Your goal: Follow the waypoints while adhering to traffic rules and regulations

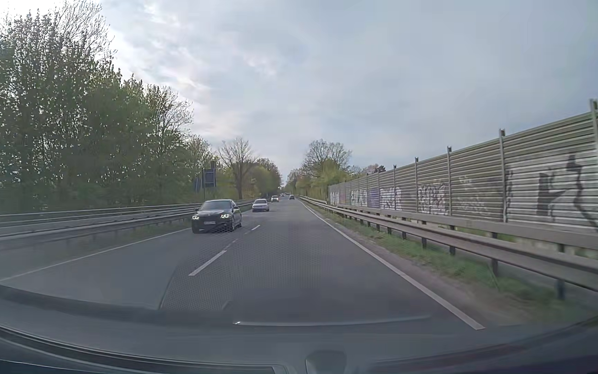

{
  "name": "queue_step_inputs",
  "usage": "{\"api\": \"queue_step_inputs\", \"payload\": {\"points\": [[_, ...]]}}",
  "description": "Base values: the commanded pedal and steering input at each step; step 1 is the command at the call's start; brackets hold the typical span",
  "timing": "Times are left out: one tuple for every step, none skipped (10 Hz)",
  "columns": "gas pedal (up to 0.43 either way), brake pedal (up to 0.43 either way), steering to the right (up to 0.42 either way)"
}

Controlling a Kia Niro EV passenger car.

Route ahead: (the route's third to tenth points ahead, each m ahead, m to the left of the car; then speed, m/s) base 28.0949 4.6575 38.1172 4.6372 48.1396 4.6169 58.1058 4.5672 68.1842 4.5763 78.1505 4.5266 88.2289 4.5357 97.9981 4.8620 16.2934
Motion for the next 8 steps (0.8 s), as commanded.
{"api": "queue_step_inputs", "payload": {"points": [[0.079,0.0,-0.004],[0.079,0.0,-0.004],[0.079,0.0,-0.003],[0.079,0.0,-0.003],[0.079,0.0,-0.003],[0.087,0.0,-0.003],[0.087,0.0,-0.003],[0.098,0.0,-0.003]]}}
